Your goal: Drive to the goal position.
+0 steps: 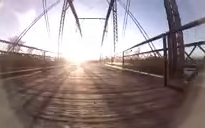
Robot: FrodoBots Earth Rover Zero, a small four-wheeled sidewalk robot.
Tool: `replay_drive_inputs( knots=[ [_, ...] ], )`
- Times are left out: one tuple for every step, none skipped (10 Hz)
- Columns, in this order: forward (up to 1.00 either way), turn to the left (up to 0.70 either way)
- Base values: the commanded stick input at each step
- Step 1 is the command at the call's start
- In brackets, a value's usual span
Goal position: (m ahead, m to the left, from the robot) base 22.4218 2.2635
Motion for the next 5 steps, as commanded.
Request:
replay_drive_inputs(
  knots=[
    [0.7,0.0],
    [0.7,0.0],
    [0.7,0.0],
    [0.7,0.0],
    [0.7,0.0]
  ],
)
